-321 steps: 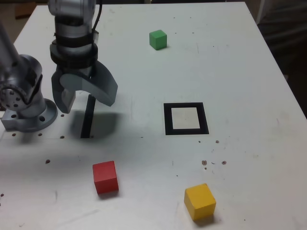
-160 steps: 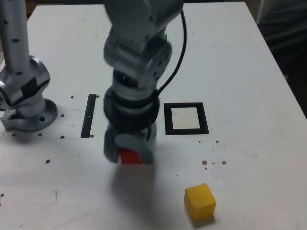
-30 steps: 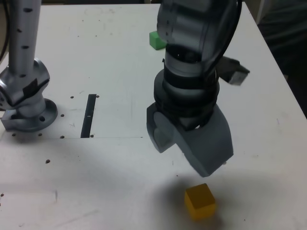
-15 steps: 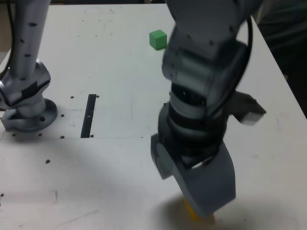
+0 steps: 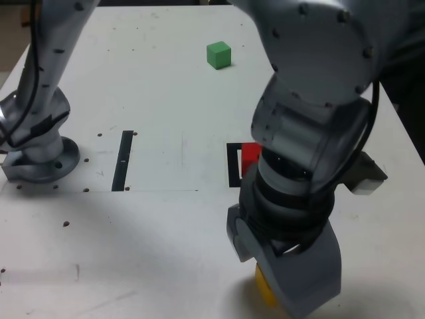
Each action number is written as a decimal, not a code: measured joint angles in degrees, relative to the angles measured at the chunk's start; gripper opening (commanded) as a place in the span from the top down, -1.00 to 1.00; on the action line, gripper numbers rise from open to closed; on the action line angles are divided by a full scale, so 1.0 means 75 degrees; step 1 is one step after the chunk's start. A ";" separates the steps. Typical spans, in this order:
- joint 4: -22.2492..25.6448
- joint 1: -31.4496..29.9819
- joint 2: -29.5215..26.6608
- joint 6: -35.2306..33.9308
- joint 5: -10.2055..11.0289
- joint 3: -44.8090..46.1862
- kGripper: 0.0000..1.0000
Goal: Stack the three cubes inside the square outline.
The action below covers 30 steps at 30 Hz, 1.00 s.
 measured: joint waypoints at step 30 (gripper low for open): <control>-0.0446 0.0000 0.0370 -0.0131 0.0158 0.0005 0.39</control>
